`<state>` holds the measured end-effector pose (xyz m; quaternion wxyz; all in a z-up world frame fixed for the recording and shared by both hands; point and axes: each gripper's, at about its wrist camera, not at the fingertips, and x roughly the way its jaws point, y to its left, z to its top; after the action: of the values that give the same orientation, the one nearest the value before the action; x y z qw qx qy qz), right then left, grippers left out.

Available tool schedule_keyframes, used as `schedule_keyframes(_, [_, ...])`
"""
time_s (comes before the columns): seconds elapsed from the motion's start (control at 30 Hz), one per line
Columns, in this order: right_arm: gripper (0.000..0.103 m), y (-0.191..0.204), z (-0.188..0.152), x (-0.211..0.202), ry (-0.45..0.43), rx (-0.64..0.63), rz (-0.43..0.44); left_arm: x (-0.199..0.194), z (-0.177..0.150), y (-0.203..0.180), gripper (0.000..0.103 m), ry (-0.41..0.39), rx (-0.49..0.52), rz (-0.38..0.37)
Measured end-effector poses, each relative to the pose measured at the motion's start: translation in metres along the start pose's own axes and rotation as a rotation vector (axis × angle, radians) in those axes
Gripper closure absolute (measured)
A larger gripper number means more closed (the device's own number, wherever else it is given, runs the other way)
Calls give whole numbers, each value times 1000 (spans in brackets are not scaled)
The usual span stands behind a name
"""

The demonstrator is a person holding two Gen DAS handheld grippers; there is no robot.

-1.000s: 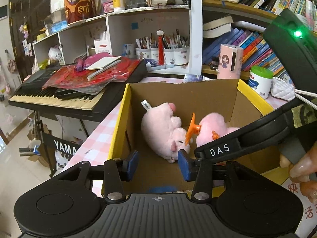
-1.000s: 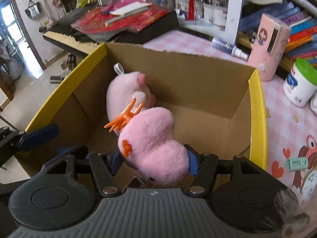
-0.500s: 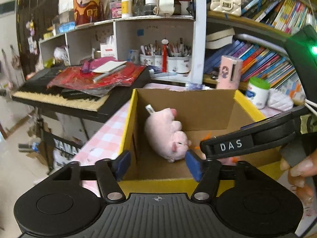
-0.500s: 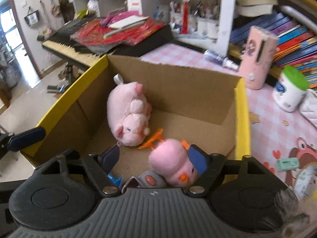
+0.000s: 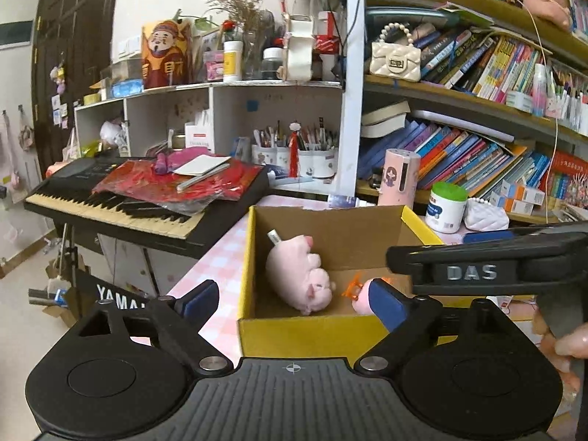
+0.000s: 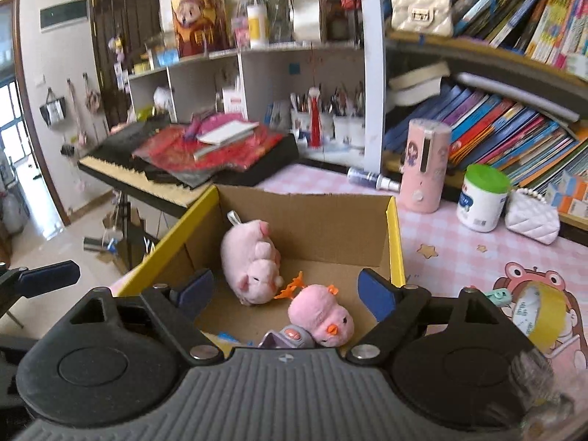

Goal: Organize objects
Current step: 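Open the left tool to drop the bag while the right tool releases the chick into the box, then withdraw both open tools from the box back over the table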

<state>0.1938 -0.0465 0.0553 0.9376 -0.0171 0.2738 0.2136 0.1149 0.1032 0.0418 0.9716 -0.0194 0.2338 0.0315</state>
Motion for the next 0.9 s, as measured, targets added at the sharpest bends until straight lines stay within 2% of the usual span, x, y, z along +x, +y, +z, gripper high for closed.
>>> schedule_keyframes(0.13, [15, 12, -11, -25, -50, -8, -26, -13, -9, 12, 12, 19, -24, 23])
schedule_keyframes(0.3, [14, 29, -31, -47, -58, -37, -62, -26, -24, 24, 11, 76, -52, 31])
schedule_keyframes(0.47, [13, 41, -52, -60, -32, -25, -90, -39, -41, 35, 11, 122, -67, 38])
schedule_keyframes(0.67, [13, 56, -77, -75, 10, -37, -136, -57, -53, 45, 11, 141, -101, 37])
schedule_keyframes(0.9, [12, 65, -99, -91, 35, -27, -152, -72, -69, 38, 11, 176, -53, 7])
